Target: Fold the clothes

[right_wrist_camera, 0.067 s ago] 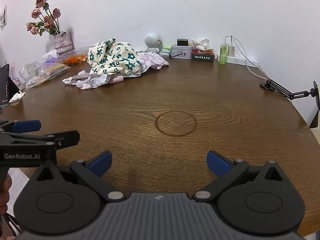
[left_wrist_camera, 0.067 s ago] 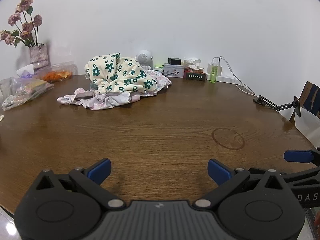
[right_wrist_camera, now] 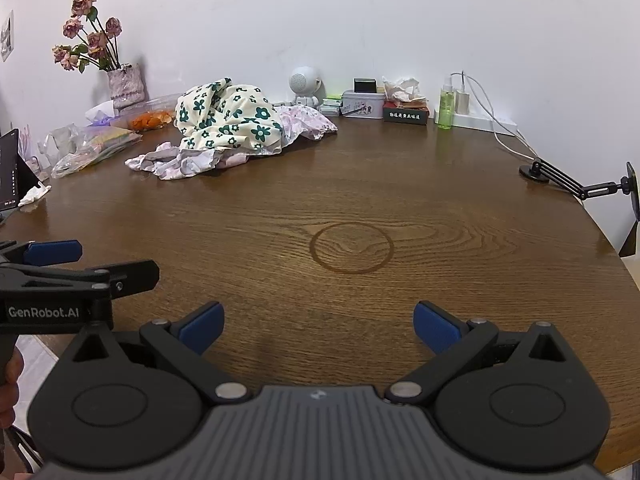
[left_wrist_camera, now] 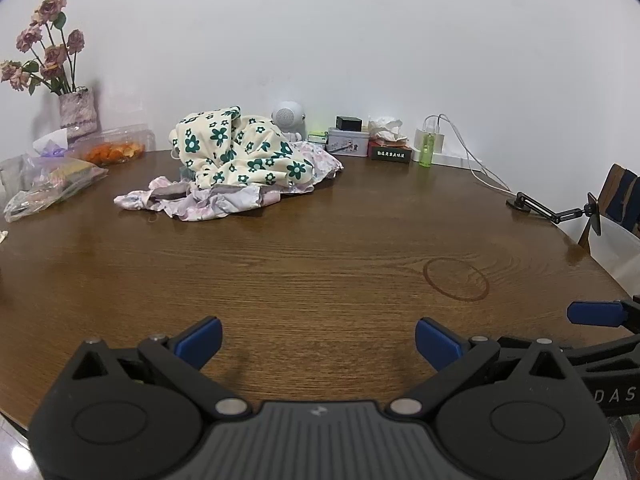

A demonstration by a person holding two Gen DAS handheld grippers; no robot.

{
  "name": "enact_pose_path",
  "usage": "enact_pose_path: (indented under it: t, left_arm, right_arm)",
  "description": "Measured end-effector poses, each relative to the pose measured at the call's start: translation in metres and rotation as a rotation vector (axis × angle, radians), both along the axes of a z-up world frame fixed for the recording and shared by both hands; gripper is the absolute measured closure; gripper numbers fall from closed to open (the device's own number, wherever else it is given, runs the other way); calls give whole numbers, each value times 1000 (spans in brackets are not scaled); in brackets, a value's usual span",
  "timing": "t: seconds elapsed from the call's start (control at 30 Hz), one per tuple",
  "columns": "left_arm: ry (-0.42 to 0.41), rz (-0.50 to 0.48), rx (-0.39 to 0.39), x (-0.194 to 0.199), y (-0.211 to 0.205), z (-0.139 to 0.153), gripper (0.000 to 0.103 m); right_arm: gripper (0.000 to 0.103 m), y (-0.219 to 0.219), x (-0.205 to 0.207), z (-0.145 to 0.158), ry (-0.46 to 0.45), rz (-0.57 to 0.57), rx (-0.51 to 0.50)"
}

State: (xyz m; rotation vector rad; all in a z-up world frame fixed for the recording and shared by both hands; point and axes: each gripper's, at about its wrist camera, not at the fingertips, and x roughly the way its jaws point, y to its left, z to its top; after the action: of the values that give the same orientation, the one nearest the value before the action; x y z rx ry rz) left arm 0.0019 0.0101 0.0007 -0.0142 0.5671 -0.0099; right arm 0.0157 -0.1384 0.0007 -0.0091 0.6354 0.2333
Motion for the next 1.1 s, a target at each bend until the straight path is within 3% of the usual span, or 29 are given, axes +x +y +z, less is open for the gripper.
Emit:
enact_pose_path:
  t: [0.3,1.1]
  left_arm:
    - [23,3,-11,7,37,3,0]
    - [22,-5,-10,9,38,-3,1]
  right_arm:
    - [0,0,-4,1,-1,-1,-4]
    - [0,-6,-2,-8,10,5,7]
